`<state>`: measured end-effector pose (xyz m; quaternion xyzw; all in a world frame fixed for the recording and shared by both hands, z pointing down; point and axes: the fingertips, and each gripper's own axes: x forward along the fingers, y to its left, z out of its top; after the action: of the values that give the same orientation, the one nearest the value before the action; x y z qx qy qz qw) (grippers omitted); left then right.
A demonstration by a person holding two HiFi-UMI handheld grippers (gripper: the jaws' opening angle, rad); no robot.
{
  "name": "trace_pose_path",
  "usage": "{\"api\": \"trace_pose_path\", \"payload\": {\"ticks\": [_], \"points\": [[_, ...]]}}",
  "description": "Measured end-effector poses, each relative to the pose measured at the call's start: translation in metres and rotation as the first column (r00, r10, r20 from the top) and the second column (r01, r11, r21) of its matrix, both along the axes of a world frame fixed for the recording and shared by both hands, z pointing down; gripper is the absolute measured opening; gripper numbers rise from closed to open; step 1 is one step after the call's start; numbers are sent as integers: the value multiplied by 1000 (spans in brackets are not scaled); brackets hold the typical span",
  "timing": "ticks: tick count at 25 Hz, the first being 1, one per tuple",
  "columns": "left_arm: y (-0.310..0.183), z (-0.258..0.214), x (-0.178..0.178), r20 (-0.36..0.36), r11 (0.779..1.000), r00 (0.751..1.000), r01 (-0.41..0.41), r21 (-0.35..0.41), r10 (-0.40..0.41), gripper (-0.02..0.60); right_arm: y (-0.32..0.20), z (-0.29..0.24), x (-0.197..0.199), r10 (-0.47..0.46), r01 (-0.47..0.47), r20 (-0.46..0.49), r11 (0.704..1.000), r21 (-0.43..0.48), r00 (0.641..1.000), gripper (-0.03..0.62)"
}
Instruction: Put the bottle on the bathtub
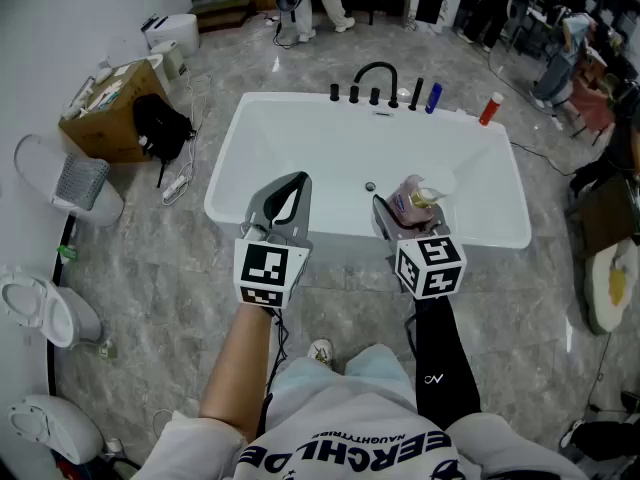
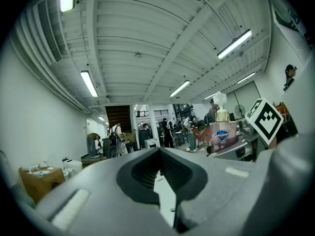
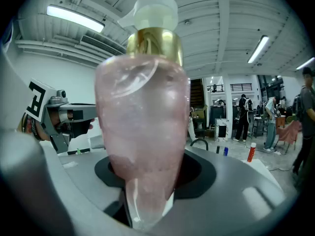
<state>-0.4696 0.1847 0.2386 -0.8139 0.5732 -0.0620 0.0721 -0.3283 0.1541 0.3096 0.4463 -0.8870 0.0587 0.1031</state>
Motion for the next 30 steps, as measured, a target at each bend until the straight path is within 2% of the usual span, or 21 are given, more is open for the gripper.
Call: {"api": "trace_pose_path", "payload": {"ticks": [9,16,22,26,30], "points": [[1,10,-34,-4,1000,1000,-30,-8,30,2,4,-1,-32,19,-19,-15,1000,16,1000,250],[4,15,-32,-4,998,999,-54,-20,54,2,13,2,-36,16,-15,39,1000,-8,999,256],[1,17,-33,-10,997,997,-75,-16,74,2,13,3,-40,23,-23,6,1000,6,1000,252],[-4,21,-26,-13,995,995,-99,-14,99,2,15,2,-29,48,-48,-9,999,18,999,252],[-9,27,-1,-13,988,989,-150,-28,150,0,14,-5,0,85,-84,-18,996,33,996,252]]}}
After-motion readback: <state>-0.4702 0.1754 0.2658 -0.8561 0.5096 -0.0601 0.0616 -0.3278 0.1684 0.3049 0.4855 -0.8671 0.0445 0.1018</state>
